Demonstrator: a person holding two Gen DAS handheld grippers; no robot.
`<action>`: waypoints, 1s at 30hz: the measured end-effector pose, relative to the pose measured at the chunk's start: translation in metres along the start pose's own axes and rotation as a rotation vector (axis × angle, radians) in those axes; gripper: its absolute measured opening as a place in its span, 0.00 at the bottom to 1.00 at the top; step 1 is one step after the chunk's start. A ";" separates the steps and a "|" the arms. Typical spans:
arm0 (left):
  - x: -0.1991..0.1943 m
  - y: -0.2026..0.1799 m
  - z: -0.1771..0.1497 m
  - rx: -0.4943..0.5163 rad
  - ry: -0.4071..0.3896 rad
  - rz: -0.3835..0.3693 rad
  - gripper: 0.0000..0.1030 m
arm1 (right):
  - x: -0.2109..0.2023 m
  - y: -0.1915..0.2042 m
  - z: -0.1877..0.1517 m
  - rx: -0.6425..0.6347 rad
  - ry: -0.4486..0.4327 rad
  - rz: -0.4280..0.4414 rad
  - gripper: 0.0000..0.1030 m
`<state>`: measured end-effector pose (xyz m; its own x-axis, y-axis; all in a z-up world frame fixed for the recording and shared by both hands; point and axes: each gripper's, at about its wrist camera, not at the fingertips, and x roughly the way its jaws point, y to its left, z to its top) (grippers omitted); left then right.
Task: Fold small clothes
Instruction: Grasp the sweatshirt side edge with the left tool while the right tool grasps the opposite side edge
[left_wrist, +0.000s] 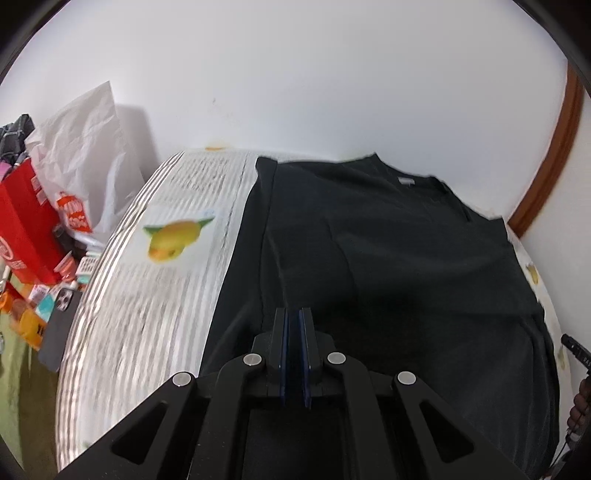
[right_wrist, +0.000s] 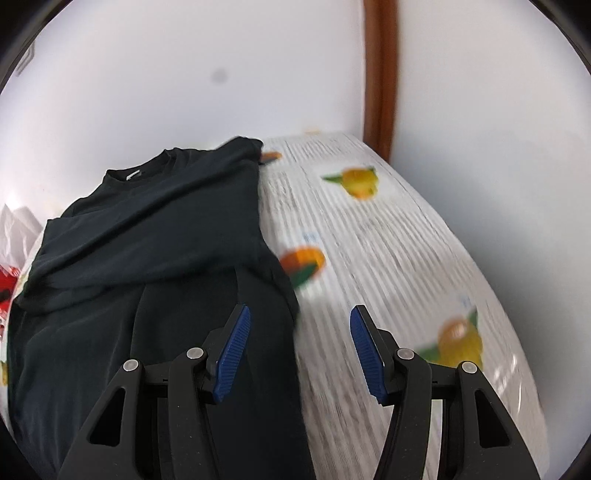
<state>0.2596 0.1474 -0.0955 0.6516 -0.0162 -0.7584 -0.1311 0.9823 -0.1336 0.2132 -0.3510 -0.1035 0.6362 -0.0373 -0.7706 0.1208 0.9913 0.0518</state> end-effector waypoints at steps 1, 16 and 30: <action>-0.004 0.001 -0.006 0.003 0.007 -0.001 0.06 | -0.003 -0.003 -0.006 0.003 0.001 -0.003 0.54; -0.059 0.022 -0.118 0.057 0.069 0.007 0.64 | -0.038 0.000 -0.115 -0.043 0.056 0.054 0.60; -0.070 0.007 -0.164 0.093 0.051 0.021 0.59 | -0.042 0.035 -0.124 -0.102 0.026 0.047 0.21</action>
<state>0.0902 0.1249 -0.1479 0.6100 -0.0025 -0.7924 -0.0728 0.9956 -0.0592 0.0960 -0.2987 -0.1477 0.6190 0.0117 -0.7853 0.0124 0.9996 0.0246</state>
